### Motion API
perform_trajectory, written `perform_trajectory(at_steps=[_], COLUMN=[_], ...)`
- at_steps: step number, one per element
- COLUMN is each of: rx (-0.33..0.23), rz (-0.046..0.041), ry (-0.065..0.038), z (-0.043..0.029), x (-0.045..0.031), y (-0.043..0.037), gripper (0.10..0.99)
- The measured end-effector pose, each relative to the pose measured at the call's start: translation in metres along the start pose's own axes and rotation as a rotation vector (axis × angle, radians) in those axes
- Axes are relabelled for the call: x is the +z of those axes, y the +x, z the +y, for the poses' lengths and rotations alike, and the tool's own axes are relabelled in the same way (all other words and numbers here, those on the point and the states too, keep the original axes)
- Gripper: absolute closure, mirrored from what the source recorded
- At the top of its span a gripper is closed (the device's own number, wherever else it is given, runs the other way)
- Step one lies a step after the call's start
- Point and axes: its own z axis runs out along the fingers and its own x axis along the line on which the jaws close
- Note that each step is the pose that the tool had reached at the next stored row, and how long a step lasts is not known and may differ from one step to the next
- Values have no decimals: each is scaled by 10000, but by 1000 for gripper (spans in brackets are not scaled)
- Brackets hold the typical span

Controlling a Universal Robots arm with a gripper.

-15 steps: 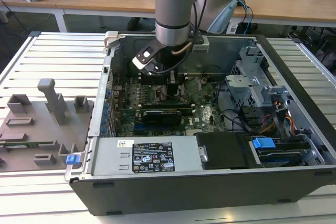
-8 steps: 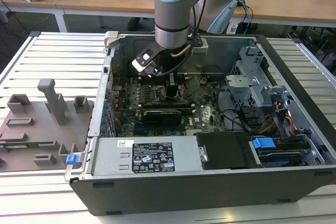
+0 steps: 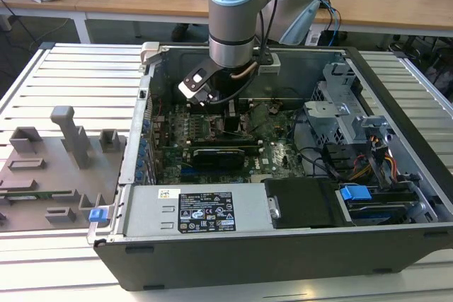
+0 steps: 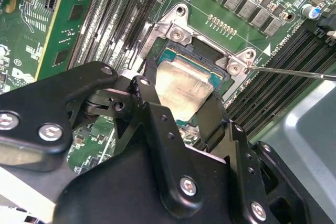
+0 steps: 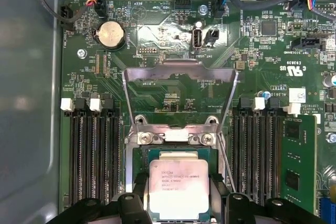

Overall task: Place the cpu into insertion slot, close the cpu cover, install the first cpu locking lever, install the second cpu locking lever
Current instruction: 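Place the cpu into insertion slot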

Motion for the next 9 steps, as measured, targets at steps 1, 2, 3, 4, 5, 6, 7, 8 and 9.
perform_trajectory(at_steps=[1, 2, 3, 4, 5, 6, 7, 8, 9], rx=[0, 0, 0, 0, -1, 0, -5, -12, -31], rz=[1, 2, 1, 4, 3, -1, -3, -6, -9], ry=[-1, -2, -1, -3, -2, -1, -2, -2, -1], z=[0, 0, 0, 0, 0, 0, 1, 1, 1], x=[1, 1, 1, 2, 2, -1, -5, -9, -12], y=[0, 0, 0, 1, 0, 0, 1, 0, 0], gripper=[541, 541, 541, 529, 529, 467, 467, 467, 467])
